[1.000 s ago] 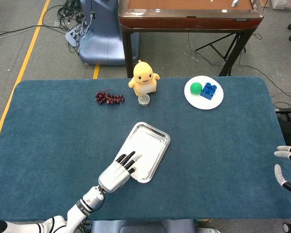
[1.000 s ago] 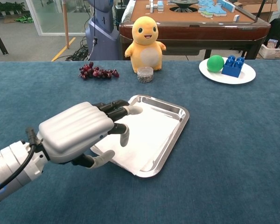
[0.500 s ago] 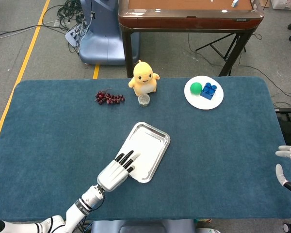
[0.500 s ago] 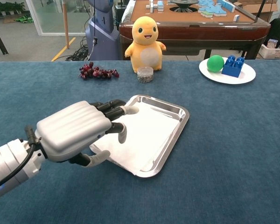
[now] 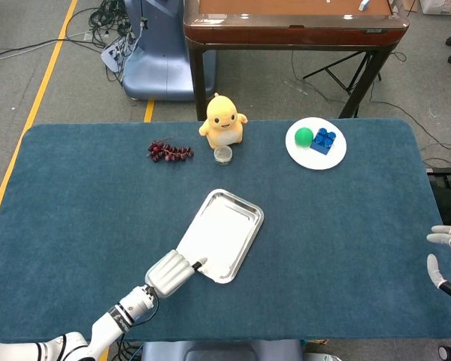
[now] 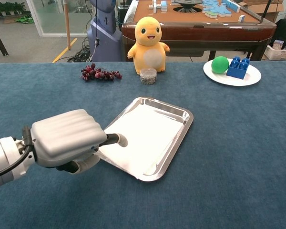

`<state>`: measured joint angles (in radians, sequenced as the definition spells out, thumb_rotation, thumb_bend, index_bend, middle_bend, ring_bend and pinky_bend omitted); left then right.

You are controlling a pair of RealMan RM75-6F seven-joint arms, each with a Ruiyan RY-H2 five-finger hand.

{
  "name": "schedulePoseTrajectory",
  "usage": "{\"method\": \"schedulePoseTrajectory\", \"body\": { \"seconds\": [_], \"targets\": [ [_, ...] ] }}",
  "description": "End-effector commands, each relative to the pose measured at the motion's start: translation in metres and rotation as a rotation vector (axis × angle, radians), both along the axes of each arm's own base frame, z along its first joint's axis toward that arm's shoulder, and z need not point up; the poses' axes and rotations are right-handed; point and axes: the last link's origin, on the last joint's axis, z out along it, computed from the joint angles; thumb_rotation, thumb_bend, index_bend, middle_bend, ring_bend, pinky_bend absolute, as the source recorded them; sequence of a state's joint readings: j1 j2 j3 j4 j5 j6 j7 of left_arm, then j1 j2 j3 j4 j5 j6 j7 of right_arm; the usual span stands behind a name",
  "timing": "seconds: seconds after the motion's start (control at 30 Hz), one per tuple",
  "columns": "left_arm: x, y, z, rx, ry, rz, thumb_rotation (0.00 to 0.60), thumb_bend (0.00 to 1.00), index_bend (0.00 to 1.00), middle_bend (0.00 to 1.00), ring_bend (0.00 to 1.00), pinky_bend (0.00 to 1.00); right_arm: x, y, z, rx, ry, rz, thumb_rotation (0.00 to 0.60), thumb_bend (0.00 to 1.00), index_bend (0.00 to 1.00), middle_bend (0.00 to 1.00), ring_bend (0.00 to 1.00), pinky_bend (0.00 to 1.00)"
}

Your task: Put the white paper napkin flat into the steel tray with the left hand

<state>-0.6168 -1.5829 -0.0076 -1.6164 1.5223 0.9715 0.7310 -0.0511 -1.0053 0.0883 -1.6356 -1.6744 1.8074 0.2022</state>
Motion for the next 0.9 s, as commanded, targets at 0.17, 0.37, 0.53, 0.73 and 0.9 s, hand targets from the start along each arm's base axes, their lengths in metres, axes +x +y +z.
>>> {"method": "schedulePoseTrajectory", "body": {
  "seconds": [0.17, 0.37, 0.53, 0.73, 0.9],
  "targets": [
    [0.004, 0.001, 0.002, -0.024, 0.030, -0.003, 0.600, 0.60, 0.23, 1.00, 0.93, 1.00, 0.000, 0.001, 0.001, -0.009, -0.004, 0.008, 0.600, 0.44, 0.41, 0.37, 0.22, 0.20],
    [0.010, 0.001, 0.001, -0.037, 0.046, -0.010, 0.600, 0.76, 0.32, 1.00, 1.00, 1.00, -0.001, 0.002, 0.002, -0.012, -0.005, 0.008, 0.600, 0.44, 0.41, 0.37, 0.22, 0.20],
    [0.012, 0.000, 0.001, -0.029, 0.065, 0.003, 0.600, 0.80, 0.32, 1.00, 1.00, 1.00, -0.001, 0.002, 0.002, -0.013, -0.007, 0.011, 0.600, 0.44, 0.41, 0.37, 0.22, 0.20],
    [0.016, 0.001, -0.003, -0.016, 0.090, 0.019, 0.600, 0.80, 0.32, 1.00, 1.00, 1.00, 0.000, 0.003, 0.003, -0.018, -0.009, 0.014, 0.600, 0.44, 0.41, 0.37, 0.22, 0.20],
    [0.019, 0.001, -0.005, -0.013, 0.096, 0.027, 0.600, 0.80, 0.32, 1.00, 1.00, 1.00, -0.001, 0.003, 0.003, -0.023, -0.012, 0.015, 0.600, 0.44, 0.41, 0.37, 0.22, 0.20]
  ]
}}
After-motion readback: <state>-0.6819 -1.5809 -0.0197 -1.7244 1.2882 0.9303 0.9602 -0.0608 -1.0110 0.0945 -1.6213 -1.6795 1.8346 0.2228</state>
